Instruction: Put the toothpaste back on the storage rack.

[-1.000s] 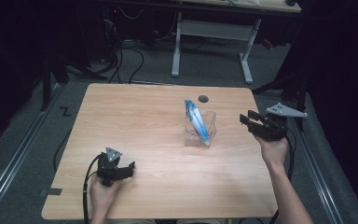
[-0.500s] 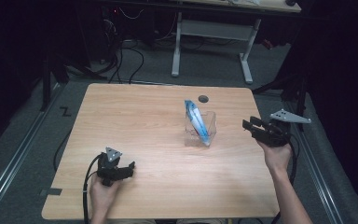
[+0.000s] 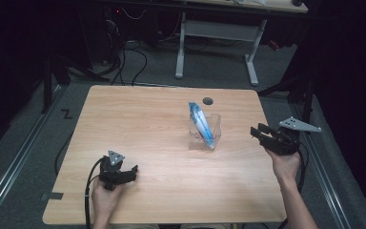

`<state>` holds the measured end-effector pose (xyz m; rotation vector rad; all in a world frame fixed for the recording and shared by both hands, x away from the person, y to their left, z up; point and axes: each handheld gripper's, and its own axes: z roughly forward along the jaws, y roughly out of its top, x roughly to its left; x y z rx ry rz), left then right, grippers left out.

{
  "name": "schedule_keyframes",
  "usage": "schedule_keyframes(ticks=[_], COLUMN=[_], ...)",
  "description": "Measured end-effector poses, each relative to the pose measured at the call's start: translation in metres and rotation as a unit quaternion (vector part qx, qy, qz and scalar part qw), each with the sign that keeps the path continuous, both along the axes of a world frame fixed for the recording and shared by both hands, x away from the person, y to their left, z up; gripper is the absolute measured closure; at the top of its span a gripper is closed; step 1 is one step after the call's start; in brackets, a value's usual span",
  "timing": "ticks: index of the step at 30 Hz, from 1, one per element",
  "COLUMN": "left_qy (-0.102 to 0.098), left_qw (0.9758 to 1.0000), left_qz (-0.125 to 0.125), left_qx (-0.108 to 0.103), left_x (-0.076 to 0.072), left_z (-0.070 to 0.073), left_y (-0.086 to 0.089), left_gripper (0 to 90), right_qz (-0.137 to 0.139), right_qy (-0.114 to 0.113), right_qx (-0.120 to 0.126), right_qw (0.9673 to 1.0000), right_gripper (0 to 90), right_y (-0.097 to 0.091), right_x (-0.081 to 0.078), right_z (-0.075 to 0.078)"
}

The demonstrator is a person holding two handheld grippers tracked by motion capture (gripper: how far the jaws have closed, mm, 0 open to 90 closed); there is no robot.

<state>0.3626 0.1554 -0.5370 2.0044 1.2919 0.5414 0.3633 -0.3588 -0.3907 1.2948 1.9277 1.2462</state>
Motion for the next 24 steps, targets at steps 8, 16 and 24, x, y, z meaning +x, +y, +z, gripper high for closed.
schedule_keyframes(ticks=[8, 16, 24], left_qy=[0.000, 0.000, 0.000], left_qw=[1.0000, 1.0000, 1.0000], left_qz=[0.000, 0.000, 0.000], left_qx=[0.000, 0.000, 0.000], left_x=[0.000, 0.000, 0.000], left_z=[0.000, 0.000, 0.000], left_y=[0.000, 0.000, 0.000], left_gripper=[18.4, 18.3, 18.4], right_qz=[-0.004, -0.010, -0.015], right_qy=[0.002, 0.007, 0.013], right_qx=[0.001, 0.005, 0.010], right_qw=[1.0000, 0.9999, 0.9997], right_gripper=[58.0, 58.1, 58.1], right_y=[-0.004, -0.008, -0.012], right_x=[-0.005, -0.008, -0.010], right_z=[-0.005, -0.011, -0.018])
